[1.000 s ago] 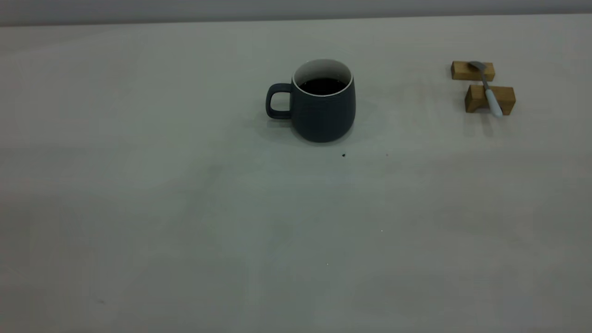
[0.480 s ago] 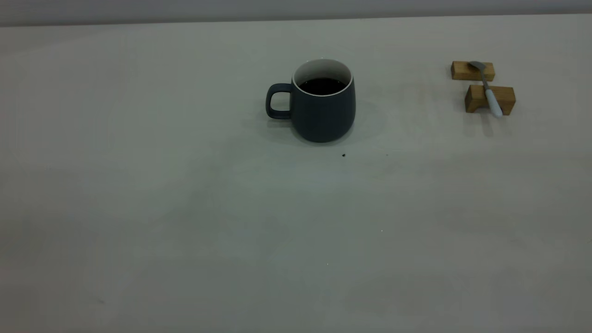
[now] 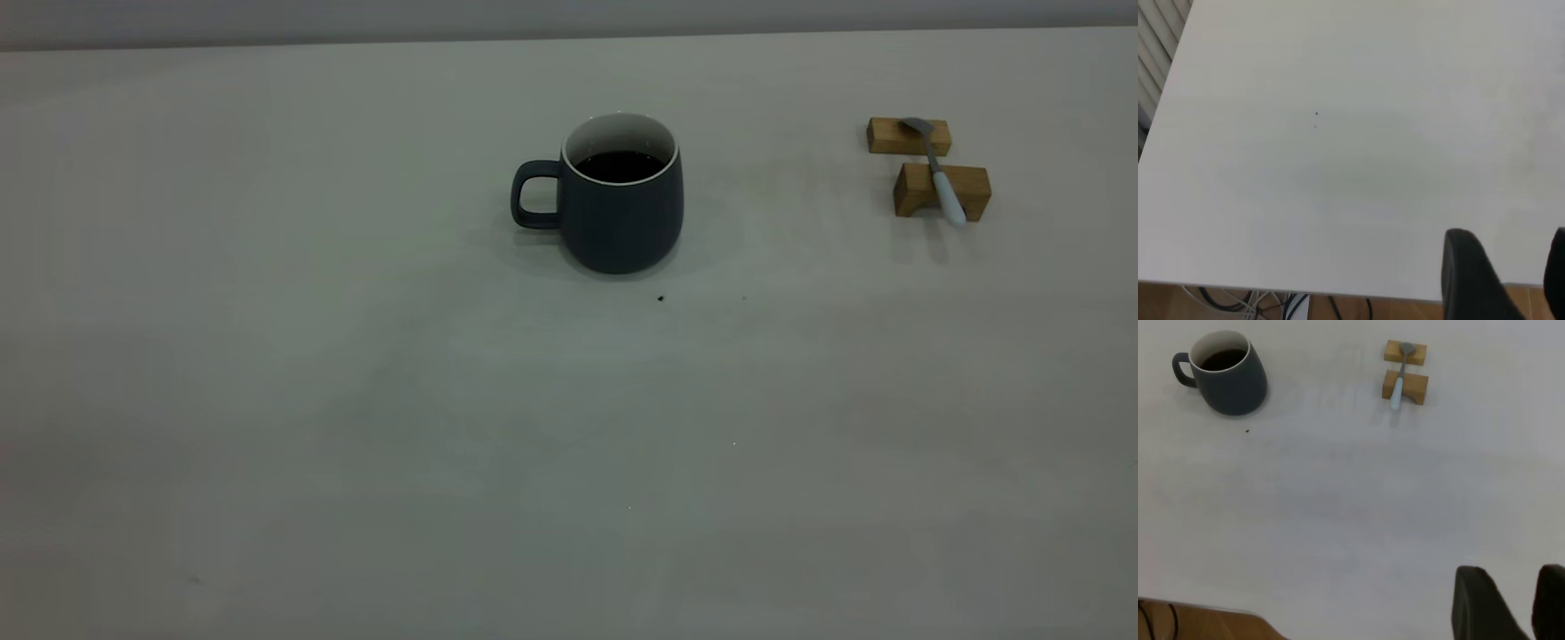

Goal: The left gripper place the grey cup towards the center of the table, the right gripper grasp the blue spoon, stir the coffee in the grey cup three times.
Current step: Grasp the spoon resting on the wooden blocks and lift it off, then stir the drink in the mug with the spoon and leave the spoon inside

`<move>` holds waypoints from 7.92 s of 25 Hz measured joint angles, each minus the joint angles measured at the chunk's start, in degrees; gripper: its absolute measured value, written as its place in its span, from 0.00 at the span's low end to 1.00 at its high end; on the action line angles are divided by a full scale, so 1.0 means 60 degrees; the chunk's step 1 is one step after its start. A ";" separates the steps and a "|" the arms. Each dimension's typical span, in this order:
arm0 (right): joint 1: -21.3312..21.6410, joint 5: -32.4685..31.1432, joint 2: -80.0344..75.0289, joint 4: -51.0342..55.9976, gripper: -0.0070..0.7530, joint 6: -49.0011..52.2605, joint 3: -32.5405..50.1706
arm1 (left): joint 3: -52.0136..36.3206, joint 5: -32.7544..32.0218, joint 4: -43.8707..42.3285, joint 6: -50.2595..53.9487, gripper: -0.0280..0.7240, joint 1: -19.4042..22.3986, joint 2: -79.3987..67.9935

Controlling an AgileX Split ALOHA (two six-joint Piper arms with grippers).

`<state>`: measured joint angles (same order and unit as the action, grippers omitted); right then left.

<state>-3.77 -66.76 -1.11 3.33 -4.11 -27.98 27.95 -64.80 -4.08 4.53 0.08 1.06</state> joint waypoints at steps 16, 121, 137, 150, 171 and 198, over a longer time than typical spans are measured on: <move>0.0000 0.0047 0.0000 0.0000 0.32 0.0000 0.0000 | 0.0000 0.0000 0.0027 0.0000 0.50 0.0000 0.0000; -0.1071 -0.0315 -2.1272 0.6614 0.19 0.0906 -1.2262 | 0.0000 0.0000 0.0040 -0.0028 0.50 0.0000 0.0000; -0.1961 -0.0295 -2.1272 1.0248 0.19 0.8918 -1.2262 | 0.0000 0.0000 0.0040 -0.0028 0.50 0.0000 0.0000; -0.2204 -0.0264 -2.1865 1.1069 0.19 0.9807 -1.2262 | 0.0000 0.0000 0.0040 -0.0028 0.50 0.0000 0.0000; -0.1476 -0.0060 -2.3913 1.2323 0.19 0.7059 -1.2281 | -0.0008 0.0000 0.0040 -0.0028 0.50 0.0000 0.0000; -0.1081 -0.0040 -2.4846 1.1801 0.18 0.8926 -1.3688 | -0.0008 0.0000 0.0040 -0.0028 0.50 0.0000 0.0000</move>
<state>-10.26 -67.00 -150.18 74.14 49.44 -110.11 27.90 -64.80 -3.85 4.36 0.08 1.06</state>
